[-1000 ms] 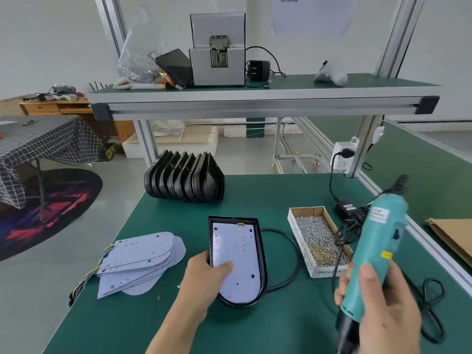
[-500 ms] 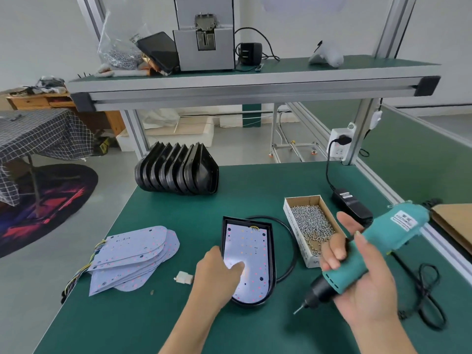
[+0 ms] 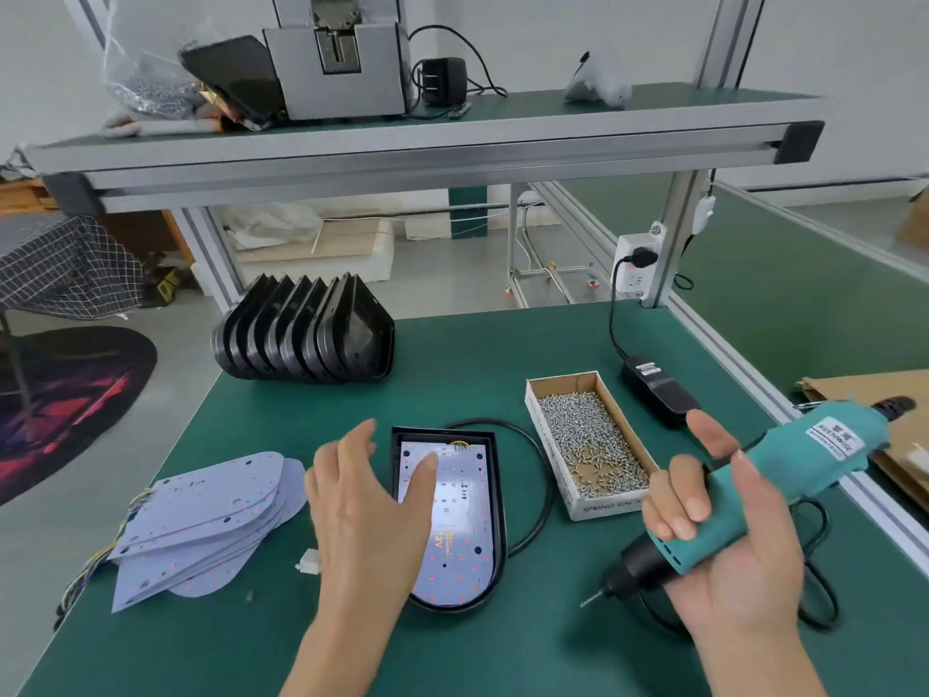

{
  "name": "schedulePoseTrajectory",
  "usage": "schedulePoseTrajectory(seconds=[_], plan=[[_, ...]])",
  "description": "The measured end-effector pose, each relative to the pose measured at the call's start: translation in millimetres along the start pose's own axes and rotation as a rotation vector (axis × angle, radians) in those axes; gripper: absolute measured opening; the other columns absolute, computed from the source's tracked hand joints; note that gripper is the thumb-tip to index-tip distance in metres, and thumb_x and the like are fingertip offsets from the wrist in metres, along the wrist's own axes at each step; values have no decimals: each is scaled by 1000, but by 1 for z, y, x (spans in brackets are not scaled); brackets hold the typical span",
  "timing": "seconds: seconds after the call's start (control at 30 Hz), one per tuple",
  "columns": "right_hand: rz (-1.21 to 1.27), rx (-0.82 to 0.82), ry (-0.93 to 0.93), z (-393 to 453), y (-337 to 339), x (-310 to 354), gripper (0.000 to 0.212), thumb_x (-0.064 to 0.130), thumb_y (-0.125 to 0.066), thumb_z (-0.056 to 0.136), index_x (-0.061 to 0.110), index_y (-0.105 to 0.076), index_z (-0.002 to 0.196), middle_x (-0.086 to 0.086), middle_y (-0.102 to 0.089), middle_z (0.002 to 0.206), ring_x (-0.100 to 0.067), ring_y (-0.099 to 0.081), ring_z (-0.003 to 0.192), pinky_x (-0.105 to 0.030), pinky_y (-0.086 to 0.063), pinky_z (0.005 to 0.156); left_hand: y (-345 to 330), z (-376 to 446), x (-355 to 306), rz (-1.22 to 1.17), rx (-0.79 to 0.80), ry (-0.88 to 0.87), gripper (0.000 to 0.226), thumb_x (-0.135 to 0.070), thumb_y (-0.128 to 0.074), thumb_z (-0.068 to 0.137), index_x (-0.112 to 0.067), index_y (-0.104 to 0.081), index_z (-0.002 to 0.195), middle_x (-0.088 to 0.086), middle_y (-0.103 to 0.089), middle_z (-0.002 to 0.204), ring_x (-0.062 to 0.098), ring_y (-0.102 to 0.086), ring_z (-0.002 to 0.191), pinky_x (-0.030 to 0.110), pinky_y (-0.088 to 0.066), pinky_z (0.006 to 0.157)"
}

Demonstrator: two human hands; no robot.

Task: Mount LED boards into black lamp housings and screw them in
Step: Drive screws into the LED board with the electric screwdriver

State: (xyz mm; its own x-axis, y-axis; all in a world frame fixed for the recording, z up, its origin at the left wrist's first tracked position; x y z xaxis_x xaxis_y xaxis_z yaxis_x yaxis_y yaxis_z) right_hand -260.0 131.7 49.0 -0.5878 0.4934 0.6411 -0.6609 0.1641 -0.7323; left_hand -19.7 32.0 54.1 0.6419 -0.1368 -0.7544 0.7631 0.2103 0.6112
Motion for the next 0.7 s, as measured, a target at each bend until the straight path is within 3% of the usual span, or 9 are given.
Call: schedulePoseTrajectory(seconds=[0.07, 0.1, 0.2, 0.3, 0.4, 0.53, 0.63, 0.7], plan=[[10, -16, 20, 1, 1, 3, 37, 39, -70, 91, 16, -68, 120, 5, -43, 59, -7, -41, 47, -20, -42, 46, -8, 8, -28, -157, -9, -235, 19, -29, -74, 92, -32, -64, 107, -18, -61, 100, 6, -58, 98, 14, -41, 87], [11, -29, 35, 1, 2, 5, 29, 35, -59, 98, 17, -69, 118, 6, -42, 58, -6, -40, 47, -20, -42, 46, -19, 13, -44, -184, 82, -337, 13, -23, -74, 92, -31, -65, 93, -17, -63, 89, 5, -60, 89, 12, -43, 79], [22, -47, 41, 2, 1, 7, 39, 29, -33, 105, 18, -70, 114, 7, -41, 56, -5, -39, 46, -19, -41, 44, -73, 22, -93, 8, 443, -600, 6, -19, -71, 93, -23, -70, 88, -13, -66, 86, 7, -61, 83, 27, -51, 81], [14, -52, 37, 1, -4, 8, 33, 29, -42, 102, 17, -69, 114, 6, -40, 56, -6, -38, 45, -19, -40, 44, -129, 20, -120, 418, 611, -760, 10, -15, -64, 95, -19, -72, 97, 2, -73, 105, 27, -67, 102, 38, -52, 87], [-18, -42, 25, 0, -4, 6, 34, 33, -47, 98, 15, -69, 116, 4, -40, 57, -7, -39, 45, -21, -41, 44, -159, 12, -123, 710, 657, -840, 15, -8, -60, 93, -18, -54, 84, 8, -71, 104, 31, -66, 103, 40, -46, 86], [-52, -26, 28, -1, -2, 5, 32, 31, -49, 102, 12, -67, 120, 3, -41, 58, -8, -40, 45, -22, -42, 45, -170, 11, -119, 737, 656, -807, 22, -5, -59, 93, -18, -45, 83, 9, -68, 99, 32, -66, 103, 39, -41, 83], [-75, 7, 12, 1, -7, 6, 46, 43, -77, 87, 13, -68, 119, 2, -41, 58, -9, -40, 45, -23, -43, 45, -171, 11, -117, 709, 687, -797, 11, -6, -58, 95, -16, -55, 90, 9, -69, 99, 32, -67, 101, 38, -40, 82], [-78, 23, 6, 2, -10, 7, 53, 46, -82, 80, 13, -68, 119, 2, -41, 58, -9, -40, 45, -23, -43, 45, -172, 12, -116, 714, 708, -801, 7, -7, -58, 95, -15, -58, 96, 9, -69, 101, 32, -66, 102, 39, -41, 83]])
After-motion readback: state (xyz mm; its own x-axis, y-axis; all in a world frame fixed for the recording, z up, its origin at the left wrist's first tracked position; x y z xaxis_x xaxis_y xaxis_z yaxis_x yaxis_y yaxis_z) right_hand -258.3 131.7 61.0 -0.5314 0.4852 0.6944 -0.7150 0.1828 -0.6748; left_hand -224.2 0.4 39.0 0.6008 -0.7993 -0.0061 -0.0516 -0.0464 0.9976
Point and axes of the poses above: each hand's wrist, its own z-axis towards the middle knuckle, its own y-axis out of the back of the hand, x = y × z, the point moved 2 cm from there along z, towards the middle knuckle
